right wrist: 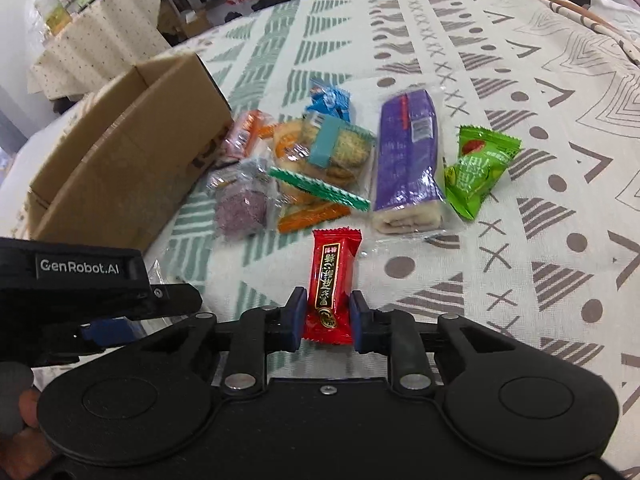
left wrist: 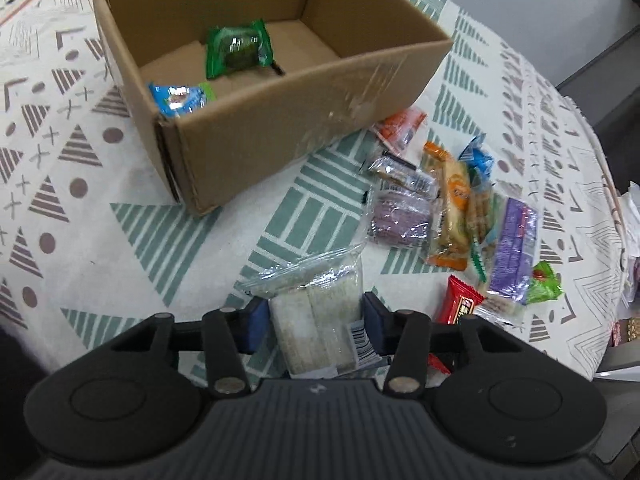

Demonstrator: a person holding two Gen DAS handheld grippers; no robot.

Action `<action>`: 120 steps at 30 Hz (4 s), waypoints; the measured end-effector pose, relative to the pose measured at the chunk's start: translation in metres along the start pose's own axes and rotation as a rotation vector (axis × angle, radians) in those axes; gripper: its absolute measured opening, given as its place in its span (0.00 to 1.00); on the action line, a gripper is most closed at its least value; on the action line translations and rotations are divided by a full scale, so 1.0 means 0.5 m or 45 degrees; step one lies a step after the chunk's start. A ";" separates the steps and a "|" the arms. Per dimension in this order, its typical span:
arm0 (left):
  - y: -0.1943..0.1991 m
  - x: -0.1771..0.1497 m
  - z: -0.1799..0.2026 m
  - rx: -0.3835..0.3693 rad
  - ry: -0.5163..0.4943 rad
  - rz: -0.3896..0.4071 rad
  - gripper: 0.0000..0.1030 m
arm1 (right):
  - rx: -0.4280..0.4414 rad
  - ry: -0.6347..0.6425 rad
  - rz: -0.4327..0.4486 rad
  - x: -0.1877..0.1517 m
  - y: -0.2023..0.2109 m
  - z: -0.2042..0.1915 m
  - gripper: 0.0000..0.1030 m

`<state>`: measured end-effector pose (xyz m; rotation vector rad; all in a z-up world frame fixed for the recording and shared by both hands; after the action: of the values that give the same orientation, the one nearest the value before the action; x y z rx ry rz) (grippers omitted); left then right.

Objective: Organize snacks
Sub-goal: 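Carry both snacks over the box and release them inside, then grasp the purple-wrapped cake with the left gripper while the right grasps a green candy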

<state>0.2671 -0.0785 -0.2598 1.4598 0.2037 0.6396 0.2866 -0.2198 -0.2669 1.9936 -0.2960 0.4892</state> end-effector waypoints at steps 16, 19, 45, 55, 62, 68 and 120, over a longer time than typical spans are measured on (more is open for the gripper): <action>0.124 0.033 -0.023 -0.043 -0.017 0.209 0.47 | 0.212 0.001 0.229 0.047 0.082 -0.063 0.22; 0.144 0.044 -0.029 -0.046 -0.023 0.249 0.47 | 0.239 0.000 0.268 0.056 0.089 -0.071 0.22; 0.223 0.181 -0.118 -0.025 0.036 0.441 0.47 | 0.422 0.088 0.422 0.124 0.095 -0.177 0.21; 0.204 0.241 -0.154 -0.024 0.086 0.455 0.47 | 0.508 0.145 0.419 0.131 0.084 -0.234 0.21; 0.182 0.271 -0.162 -0.047 0.109 0.450 0.50 | 0.529 0.171 0.397 0.140 0.049 -0.269 0.21; 0.169 0.271 -0.186 -0.029 0.145 0.420 0.60 | 0.564 0.172 0.393 0.159 0.024 -0.299 0.21; 0.158 0.082 0.047 -0.112 -0.104 0.317 0.95 | 0.113 -0.062 0.383 0.131 0.205 0.050 0.91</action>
<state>0.2907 -0.0788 -0.1709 1.4346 -0.0710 0.7784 0.3081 -0.2880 -0.1654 2.0586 -0.6197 0.6537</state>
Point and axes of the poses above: each gripper's, at about its wrist camera, not at the fingertips, and y roughly against the way its jaws point, z to its right, x to its top, the point moved 9 cm from there along -y, roughly the way its jaws point, and after that the axes turned 8 degrees about x, right-handed, at the moved point
